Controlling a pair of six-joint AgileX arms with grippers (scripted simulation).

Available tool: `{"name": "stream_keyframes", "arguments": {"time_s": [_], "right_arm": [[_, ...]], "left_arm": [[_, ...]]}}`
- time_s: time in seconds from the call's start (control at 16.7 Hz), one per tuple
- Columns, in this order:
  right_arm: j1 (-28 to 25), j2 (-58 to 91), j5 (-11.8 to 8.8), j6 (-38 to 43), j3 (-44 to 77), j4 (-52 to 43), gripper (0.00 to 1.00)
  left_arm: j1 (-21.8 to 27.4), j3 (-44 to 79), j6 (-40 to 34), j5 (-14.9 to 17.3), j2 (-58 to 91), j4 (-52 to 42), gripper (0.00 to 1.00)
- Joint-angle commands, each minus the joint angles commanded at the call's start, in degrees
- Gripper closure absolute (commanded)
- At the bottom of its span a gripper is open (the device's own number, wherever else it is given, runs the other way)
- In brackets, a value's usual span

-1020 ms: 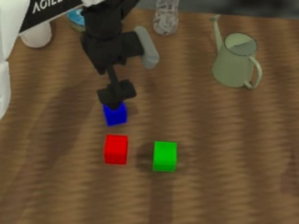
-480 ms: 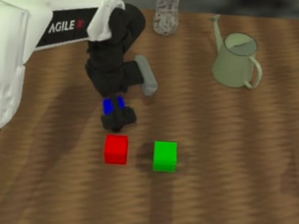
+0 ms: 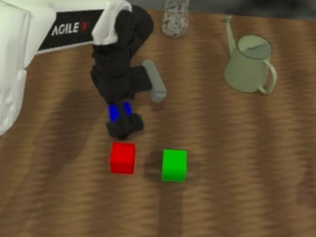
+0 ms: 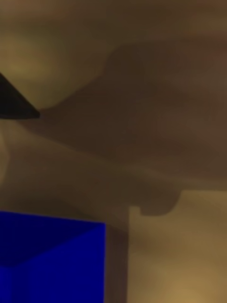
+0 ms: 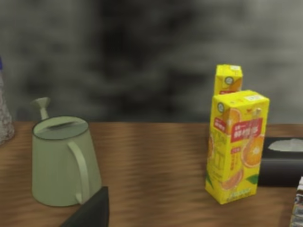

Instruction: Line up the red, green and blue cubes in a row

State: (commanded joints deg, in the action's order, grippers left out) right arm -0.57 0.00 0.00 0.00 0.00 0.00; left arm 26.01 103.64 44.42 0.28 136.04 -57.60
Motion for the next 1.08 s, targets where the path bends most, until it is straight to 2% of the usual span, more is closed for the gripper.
{"name": "stream_keyframes", "arguments": {"time_s": [0.6,1.08], "right_arm": [[0.0,0.0,0.0,0.0,0.0,0.0,0.0],[0.0,0.0,0.0,0.0,0.0,0.0,0.0]], "left_arm": [[0.0,0.0,0.0,0.0,0.0,0.0,0.98],[0.0,0.0,0.0,0.0,0.0,0.0,1.0]]}}
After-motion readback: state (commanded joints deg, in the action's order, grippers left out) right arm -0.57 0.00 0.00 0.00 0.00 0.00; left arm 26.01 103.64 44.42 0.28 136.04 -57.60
